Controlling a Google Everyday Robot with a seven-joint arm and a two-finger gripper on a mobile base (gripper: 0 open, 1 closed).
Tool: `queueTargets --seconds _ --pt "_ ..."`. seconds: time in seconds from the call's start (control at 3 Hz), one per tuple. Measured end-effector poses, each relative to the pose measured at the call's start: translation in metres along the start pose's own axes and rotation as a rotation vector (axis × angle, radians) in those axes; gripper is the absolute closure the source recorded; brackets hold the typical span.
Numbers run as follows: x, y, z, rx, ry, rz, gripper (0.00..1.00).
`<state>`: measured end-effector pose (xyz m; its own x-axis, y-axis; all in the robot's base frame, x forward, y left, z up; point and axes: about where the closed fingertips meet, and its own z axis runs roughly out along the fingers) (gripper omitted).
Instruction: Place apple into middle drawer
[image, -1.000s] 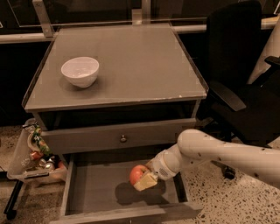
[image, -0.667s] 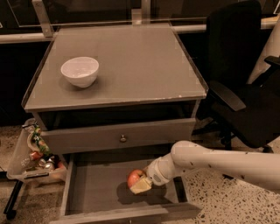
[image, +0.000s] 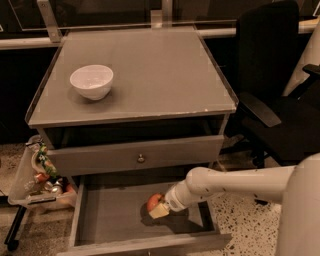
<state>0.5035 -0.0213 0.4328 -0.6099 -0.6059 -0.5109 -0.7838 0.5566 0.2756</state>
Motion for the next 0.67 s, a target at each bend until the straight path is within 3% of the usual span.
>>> queueTargets --seconds 0.67 --pt "0.025 -0.018 0.037 0.054 0.076 0.047 1.0"
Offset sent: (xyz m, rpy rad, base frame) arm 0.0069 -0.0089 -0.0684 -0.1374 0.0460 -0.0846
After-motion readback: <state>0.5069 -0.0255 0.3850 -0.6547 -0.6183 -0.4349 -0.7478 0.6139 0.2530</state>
